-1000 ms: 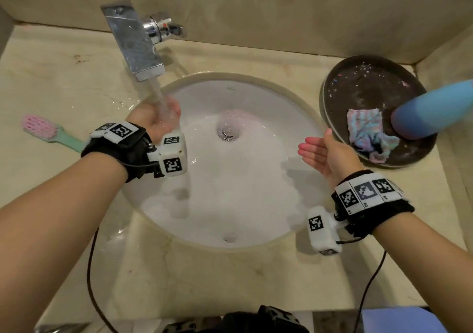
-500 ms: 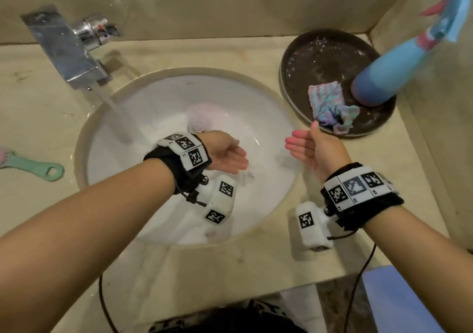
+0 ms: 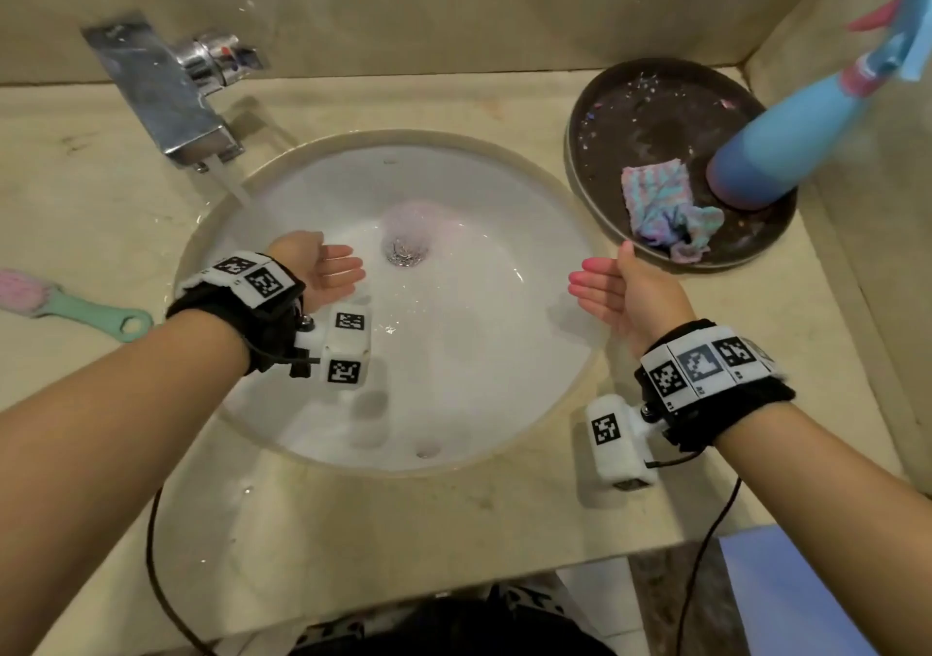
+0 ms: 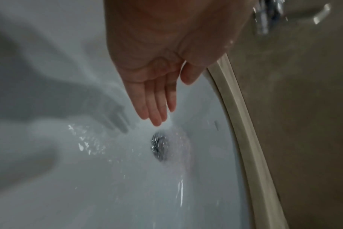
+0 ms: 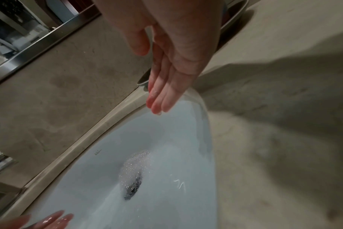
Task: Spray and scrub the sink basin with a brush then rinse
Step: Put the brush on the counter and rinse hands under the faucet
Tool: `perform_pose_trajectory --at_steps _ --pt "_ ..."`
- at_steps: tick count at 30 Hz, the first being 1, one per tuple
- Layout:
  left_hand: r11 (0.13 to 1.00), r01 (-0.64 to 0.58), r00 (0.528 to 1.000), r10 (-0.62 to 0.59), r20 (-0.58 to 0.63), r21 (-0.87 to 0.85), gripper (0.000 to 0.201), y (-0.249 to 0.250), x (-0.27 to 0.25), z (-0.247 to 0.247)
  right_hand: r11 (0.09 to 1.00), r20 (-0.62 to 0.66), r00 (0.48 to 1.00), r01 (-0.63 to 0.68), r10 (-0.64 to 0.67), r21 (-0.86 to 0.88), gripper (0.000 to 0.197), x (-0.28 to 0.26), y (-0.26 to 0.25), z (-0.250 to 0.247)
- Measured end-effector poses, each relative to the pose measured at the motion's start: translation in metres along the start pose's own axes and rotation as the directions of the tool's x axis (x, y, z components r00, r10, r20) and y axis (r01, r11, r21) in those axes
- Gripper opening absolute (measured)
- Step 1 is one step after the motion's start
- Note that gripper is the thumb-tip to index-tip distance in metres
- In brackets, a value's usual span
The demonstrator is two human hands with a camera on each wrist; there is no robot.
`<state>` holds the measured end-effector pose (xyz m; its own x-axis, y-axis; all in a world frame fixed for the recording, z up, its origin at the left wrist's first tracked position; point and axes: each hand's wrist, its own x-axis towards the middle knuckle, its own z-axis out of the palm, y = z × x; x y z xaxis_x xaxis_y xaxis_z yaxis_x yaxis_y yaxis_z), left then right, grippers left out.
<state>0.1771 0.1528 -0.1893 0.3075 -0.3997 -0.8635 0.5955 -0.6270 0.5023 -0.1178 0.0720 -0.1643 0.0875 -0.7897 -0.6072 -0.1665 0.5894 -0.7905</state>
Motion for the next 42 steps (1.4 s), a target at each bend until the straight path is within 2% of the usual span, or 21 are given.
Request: perform_pose_trajectory --at_steps 2,4,5,7,8,12,15,16,17,19,20,23,25,27,28,31,33,34,36,39,42 --pt "0.992 -0.037 0.999 0.037 0.001 -0.118 0.043 0.008 0.002 -0.021 1.0 0.009 1.0 0.0 0.0 0.006 0.047 0.0 0.0 0.006" --pt "0.965 -0.075 0.994 0.092 0.054 -0.251 0.032 0.016 0.003 -0.035 1.0 0.015 1.0 -0.001 0.001 0.011 0.046 -0.001 0.001 0.011" --pt "0.929 -0.11 0.988 0.141 0.061 -0.353 0.028 0.019 0.003 -0.04 1.0 0.018 1.0 -0.002 0.002 0.012 0.046 -0.002 0.001 0.014" --pt "0.8 -0.165 0.984 0.172 -0.044 -0.577 0.031 0.029 0.005 -0.046 1.0 0.026 1.0 -0.005 0.004 0.017 0.046 -0.003 0.003 0.018" --pt "0.754 -0.189 0.981 0.168 -0.094 -0.628 0.031 0.032 0.006 -0.048 1.0 0.029 1.0 -0.006 0.005 0.02 0.046 -0.004 0.004 0.02" --pt "0.728 -0.189 0.98 0.179 -0.084 -0.659 0.027 0.036 0.005 -0.049 1.0 0.028 1.0 -0.005 0.005 0.017 0.046 -0.008 0.008 0.025" --pt "0.671 -0.121 0.988 0.152 -0.025 -0.731 0.018 0.031 -0.001 -0.046 1.0 0.023 1.0 -0.006 0.006 0.018 0.046 -0.011 0.011 0.026" --pt "0.68 -0.09 0.99 0.141 0.009 -0.727 0.018 0.029 -0.003 -0.047 1.0 0.022 1.0 -0.006 0.006 0.018 0.046 -0.012 0.012 0.027" --pt "0.699 -0.038 0.988 0.134 0.078 -0.715 0.022 0.027 -0.005 -0.048 1.0 0.02 1.0 -0.006 0.005 0.019 0.046 -0.013 0.013 0.027" --pt "0.758 0.095 0.954 0.116 0.277 -0.645 0.036 0.023 -0.01 -0.05 1.0 0.012 1.0 -0.004 0.003 0.023 0.046 -0.017 0.016 0.027" --pt "0.8 0.126 0.941 0.09 0.326 -0.587 0.041 0.021 -0.012 -0.05 1.0 0.008 1.0 -0.003 0.003 0.023 0.046 -0.018 0.017 0.028" --pt "0.96 0.005 0.963 0.07 0.259 -0.281 0.032 0.005 -0.03 -0.036 1.0 -0.001 1.0 -0.001 0.001 0.022 0.046 -0.024 0.019 0.03" --pt "0.999 -0.038 0.954 0.046 0.295 -0.033 0.028 -0.018 -0.044 -0.021 1.0 -0.004 1.0 0.0 0.0 0.026 0.046 -0.028 0.021 0.032" --pt "0.966 -0.036 0.926 -0.064 0.371 0.255 0.036 -0.047 -0.054 -0.009 0.999 -0.01 1.0 0.0 0.0 0.034 0.046 -0.031 0.024 0.033" --pt "0.912 -0.04 0.907 -0.139 0.399 0.408 0.039 -0.061 -0.058 -0.005 0.999 -0.013 1.0 0.0 0.0 0.038 0.046 -0.033 0.026 0.033" --pt "0.665 -0.118 0.855 -0.309 0.416 0.737 0.042 -0.09 -0.062 0.001 0.999 -0.029 1.0 0.004 -0.003 0.036 0.046 -0.037 0.032 0.031" --pt "0.567 -0.174 0.846 -0.333 0.417 0.805 0.042 -0.096 -0.06 0.003 1.0 -0.042 0.999 0.005 -0.004 0.025 0.046 -0.04 0.037 0.03" --pt "0.547 -0.195 0.847 -0.324 0.421 0.814 0.041 -0.095 -0.059 0.002 1.0 -0.047 0.999 0.003 -0.002 0.022 0.046 -0.041 0.039 0.029" --pt "0.56 -0.215 0.859 -0.281 0.427 0.8 0.038 -0.088 -0.052 -0.002 1.0 -0.051 0.999 -0.006 0.007 0.019 0.046 -0.042 0.044 0.028" --pt "0.668 -0.195 0.914 -0.143 0.381 0.718 0.034 -0.068 -0.035 -0.016 1.0 -0.055 0.998 -0.011 0.012 0.022 0.046 -0.044 0.047 0.028" --pt "0.846 -0.143 0.967 0.01 0.254 0.513 0.036 -0.045 -0.017 -0.036 1.0 -0.047 0.999 -0.011 0.012 0.023 0.047 -0.046 0.047 0.031"
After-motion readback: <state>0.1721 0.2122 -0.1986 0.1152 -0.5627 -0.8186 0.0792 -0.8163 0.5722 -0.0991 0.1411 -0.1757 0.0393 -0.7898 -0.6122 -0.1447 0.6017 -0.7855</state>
